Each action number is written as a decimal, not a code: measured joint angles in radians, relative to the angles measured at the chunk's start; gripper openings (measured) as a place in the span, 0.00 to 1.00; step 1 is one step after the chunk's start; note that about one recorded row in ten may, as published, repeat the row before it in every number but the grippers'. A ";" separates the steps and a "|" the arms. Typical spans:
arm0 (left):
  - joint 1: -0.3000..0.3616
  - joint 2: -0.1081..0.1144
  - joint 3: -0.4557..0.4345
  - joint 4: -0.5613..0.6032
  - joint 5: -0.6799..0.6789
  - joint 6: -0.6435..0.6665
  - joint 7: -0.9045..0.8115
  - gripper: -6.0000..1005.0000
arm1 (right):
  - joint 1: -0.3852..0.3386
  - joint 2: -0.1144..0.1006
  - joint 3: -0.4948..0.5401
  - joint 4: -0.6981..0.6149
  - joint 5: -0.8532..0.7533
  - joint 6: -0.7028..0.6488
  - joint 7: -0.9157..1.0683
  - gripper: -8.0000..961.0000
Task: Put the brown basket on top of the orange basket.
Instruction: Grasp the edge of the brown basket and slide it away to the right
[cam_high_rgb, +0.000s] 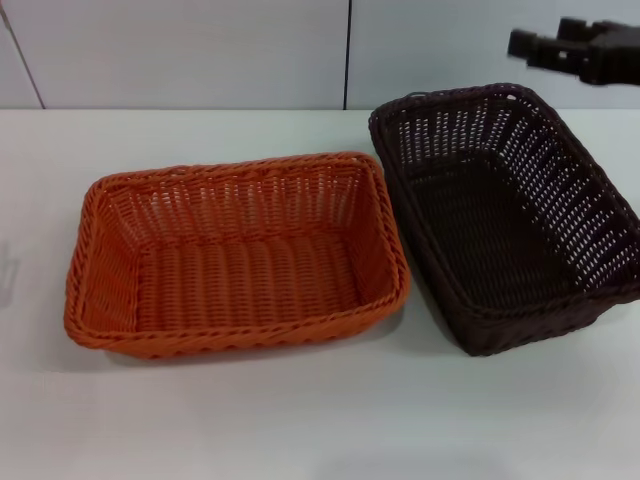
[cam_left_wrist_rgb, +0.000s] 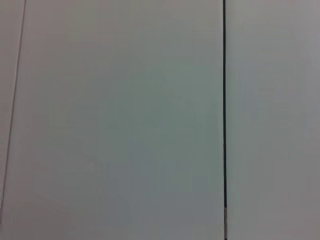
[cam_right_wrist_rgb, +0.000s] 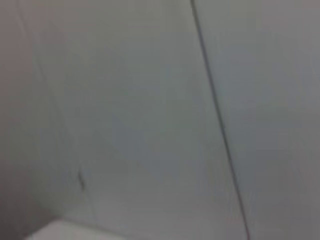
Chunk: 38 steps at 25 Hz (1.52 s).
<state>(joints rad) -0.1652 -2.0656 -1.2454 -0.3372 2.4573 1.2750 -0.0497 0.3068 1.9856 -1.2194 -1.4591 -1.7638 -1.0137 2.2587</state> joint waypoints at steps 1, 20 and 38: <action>0.000 0.000 -0.001 0.000 0.000 0.000 0.000 0.78 | 0.012 0.000 0.021 -0.016 -0.040 -0.045 0.026 0.86; -0.038 0.001 -0.021 0.010 0.003 0.005 -0.021 0.78 | -0.002 0.095 0.270 -0.253 -0.187 -0.314 0.067 0.86; -0.057 0.001 0.032 0.010 0.037 0.068 -0.117 0.78 | -0.014 0.094 0.194 -0.200 -0.193 -0.217 0.035 0.86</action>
<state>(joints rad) -0.2224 -2.0643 -1.2138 -0.3267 2.4943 1.3428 -0.1670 0.2927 2.0795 -1.0253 -1.6590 -1.9564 -1.2308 2.2934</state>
